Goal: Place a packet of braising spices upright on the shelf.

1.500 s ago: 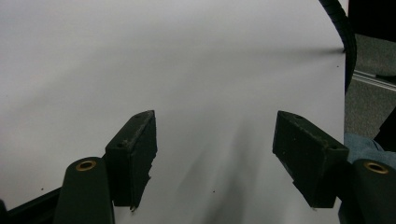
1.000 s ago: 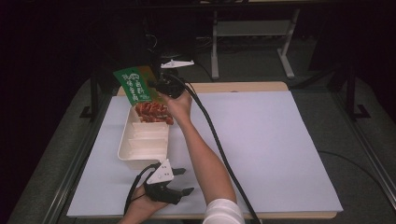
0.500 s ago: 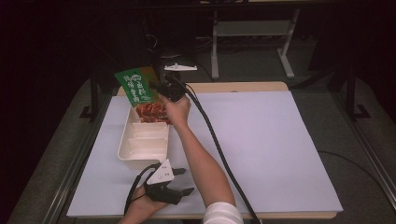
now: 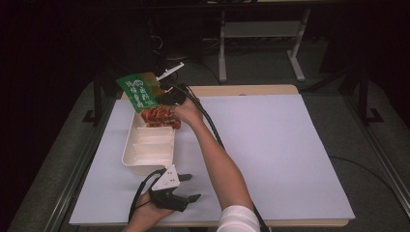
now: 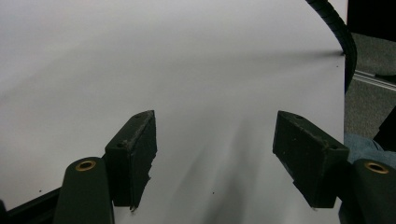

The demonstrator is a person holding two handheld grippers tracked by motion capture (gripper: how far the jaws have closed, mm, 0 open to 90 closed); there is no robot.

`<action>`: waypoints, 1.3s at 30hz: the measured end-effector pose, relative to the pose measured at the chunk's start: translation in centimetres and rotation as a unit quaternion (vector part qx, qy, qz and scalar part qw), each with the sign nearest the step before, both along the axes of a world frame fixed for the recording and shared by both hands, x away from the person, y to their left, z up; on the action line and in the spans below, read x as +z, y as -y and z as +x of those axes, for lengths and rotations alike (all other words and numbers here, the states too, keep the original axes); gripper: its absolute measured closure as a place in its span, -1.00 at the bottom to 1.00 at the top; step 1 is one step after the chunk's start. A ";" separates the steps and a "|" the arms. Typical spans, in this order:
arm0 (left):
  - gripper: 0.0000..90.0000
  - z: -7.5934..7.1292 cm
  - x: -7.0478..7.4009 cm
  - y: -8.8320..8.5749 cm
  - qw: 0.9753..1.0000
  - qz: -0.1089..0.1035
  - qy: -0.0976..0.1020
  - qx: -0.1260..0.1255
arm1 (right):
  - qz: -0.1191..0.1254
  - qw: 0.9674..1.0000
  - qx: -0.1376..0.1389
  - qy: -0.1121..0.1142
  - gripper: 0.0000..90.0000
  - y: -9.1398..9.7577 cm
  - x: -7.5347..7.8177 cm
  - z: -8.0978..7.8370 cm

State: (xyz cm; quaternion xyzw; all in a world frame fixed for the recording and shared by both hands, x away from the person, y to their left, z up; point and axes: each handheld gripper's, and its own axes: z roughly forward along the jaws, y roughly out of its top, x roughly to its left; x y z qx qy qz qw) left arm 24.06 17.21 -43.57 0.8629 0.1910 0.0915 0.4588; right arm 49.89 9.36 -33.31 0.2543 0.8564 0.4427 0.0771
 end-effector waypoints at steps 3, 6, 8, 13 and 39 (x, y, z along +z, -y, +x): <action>-0.34 0.0 0.0 0.0 1.000 0.001 0.000 -0.001 | 0.006 1.000 0.000 -0.013 0.98 0.1 -0.1 -0.1; -0.34 -0.1 0.0 0.0 1.000 0.000 0.001 -0.001 | 0.044 0.999 0.000 -0.021 0.99 0.4 -0.1 -0.5; -0.34 -0.1 0.1 0.0 1.000 -0.001 0.001 -0.001 | 0.075 0.997 -0.002 -0.027 0.99 0.6 0.0 -0.8; -0.34 -0.1 0.0 0.1 1.000 0.000 0.002 -0.003 | 0.130 0.990 -0.016 -0.048 0.99 1.1 -0.1 -1.0; -0.34 -0.2 -0.1 0.5 1.000 0.011 0.002 -0.010 | 0.143 0.988 -0.042 -0.031 0.67 2.6 -3.3 -1.3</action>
